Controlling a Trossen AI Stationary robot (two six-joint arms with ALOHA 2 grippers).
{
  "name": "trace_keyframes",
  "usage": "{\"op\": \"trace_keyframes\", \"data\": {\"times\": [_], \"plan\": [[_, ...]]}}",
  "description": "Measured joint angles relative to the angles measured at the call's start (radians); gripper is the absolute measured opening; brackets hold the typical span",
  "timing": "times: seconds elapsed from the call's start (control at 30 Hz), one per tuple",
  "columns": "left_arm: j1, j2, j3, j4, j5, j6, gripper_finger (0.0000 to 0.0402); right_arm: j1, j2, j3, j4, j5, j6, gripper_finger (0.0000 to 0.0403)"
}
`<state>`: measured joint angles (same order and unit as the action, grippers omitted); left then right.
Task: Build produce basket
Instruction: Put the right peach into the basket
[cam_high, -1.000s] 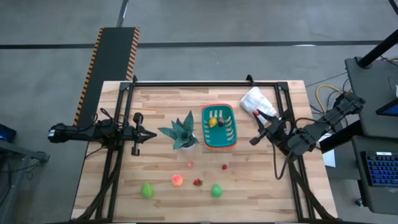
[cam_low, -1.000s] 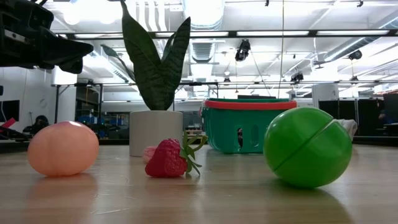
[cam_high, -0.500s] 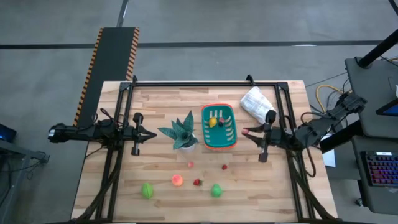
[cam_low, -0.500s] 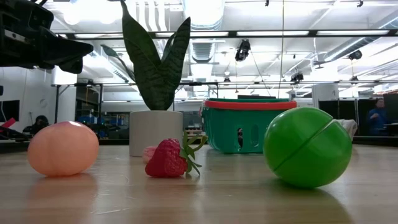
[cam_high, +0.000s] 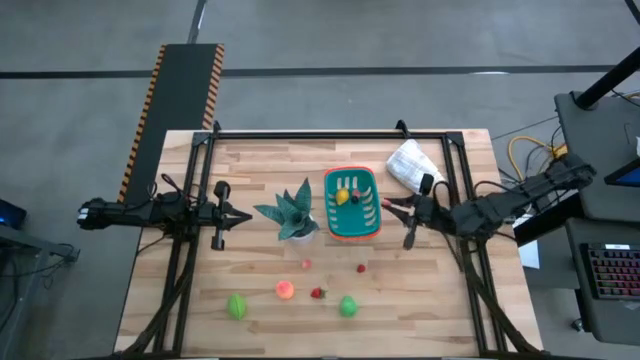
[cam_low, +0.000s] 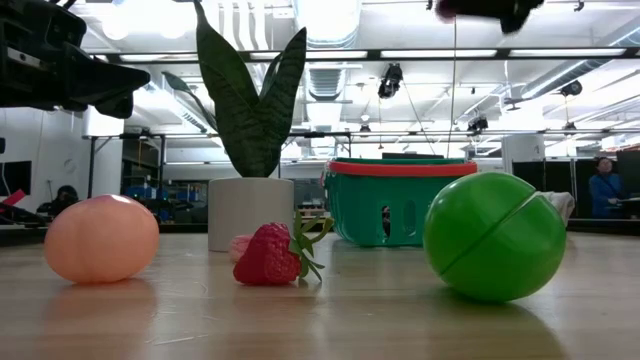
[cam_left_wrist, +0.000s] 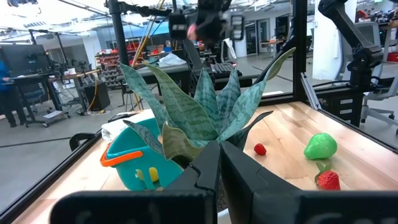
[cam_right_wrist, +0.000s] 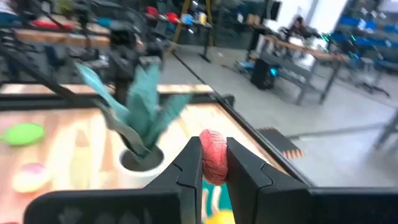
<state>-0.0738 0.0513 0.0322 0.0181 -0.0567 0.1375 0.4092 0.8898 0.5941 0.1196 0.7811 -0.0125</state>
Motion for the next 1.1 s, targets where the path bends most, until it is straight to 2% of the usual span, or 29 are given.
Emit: {"op": "trace_keyframes", "data": {"times": [0.1, 0.3, 0.53, 0.73, 0.9, 1.1], "plan": [[0.000, 0.000, 0.000, 0.000, 0.000, 0.000, 0.0000, -0.056, 0.000, -0.048, 0.010, -0.041, 0.039, 0.0039], [0.000, 0.000, 0.000, 0.000, 0.000, 0.000, 0.0000, -0.179, 0.008, -0.147, 0.163, -0.251, 0.066, 0.0039], [0.000, 0.000, 0.000, 0.000, 0.000, 0.000, 0.0000, -0.302, 0.086, -0.167, 0.212, -0.291, 0.069, 0.0038], [0.000, 0.000, 0.000, 0.000, 0.000, 0.000, 0.0000, -0.417, 0.196, -0.133, 0.206, -0.297, 0.143, 0.0038], [0.000, 0.000, 0.000, 0.000, 0.000, 0.000, 0.0000, -0.483, 0.285, -0.069, 0.197, -0.392, 0.170, 0.0038], [0.000, 0.000, 0.000, 0.000, 0.000, 0.000, 0.0000, -0.512, 0.407, 0.100, 0.033, -0.425, 0.177, 0.0038]]}}
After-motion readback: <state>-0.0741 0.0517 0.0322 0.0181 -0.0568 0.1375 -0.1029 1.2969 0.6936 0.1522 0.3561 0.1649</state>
